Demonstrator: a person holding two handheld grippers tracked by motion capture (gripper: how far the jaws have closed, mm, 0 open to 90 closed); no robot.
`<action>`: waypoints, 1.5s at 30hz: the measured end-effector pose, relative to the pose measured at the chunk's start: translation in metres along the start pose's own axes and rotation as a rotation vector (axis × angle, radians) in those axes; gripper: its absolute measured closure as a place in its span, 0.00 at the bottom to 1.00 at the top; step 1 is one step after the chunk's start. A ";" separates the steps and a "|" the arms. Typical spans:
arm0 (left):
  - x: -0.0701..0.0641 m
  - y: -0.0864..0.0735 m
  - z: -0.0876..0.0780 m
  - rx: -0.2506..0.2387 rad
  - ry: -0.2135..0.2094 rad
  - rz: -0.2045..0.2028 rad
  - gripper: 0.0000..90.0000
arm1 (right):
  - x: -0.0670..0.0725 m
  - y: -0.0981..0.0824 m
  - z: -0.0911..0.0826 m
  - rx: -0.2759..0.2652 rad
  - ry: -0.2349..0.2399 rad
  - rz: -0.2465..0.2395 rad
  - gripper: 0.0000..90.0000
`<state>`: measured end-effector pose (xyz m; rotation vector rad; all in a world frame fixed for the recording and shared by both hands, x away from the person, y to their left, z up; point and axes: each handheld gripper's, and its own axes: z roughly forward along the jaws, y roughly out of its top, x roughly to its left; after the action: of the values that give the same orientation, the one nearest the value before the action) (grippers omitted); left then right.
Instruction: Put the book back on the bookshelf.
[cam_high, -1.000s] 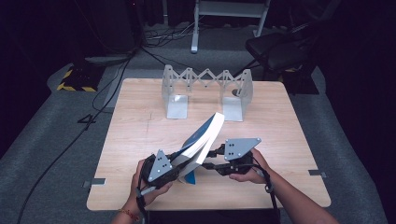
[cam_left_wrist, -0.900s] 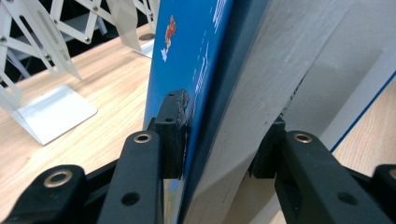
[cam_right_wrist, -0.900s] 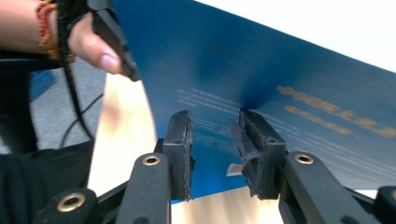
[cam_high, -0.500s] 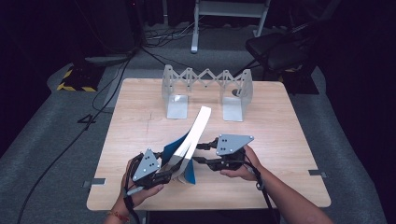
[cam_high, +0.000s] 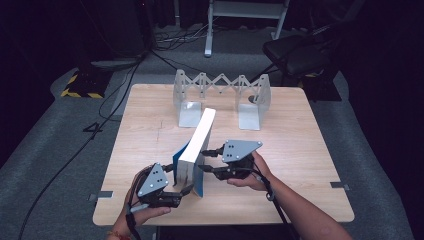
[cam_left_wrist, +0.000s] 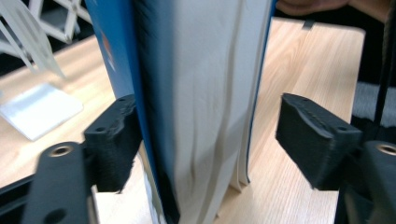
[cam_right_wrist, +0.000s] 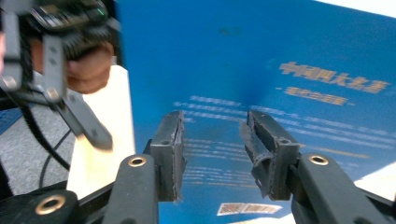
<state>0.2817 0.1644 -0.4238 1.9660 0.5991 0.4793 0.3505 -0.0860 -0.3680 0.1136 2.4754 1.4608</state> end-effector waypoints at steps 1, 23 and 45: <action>-0.001 0.000 0.003 0.000 0.007 -0.001 0.24 | 0.001 0.001 0.002 0.001 -0.012 -0.006 0.64; 0.011 0.003 0.017 -0.099 0.205 -0.167 0.66 | -0.032 -0.037 -0.013 0.062 -0.110 0.107 0.54; 0.032 0.010 0.038 -0.163 0.047 -0.221 0.67 | -0.070 -0.167 -0.138 0.223 -0.305 0.301 0.43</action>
<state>0.3310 0.1524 -0.4290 1.7149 0.7736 0.4236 0.3925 -0.2992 -0.4364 0.7237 2.4274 1.1552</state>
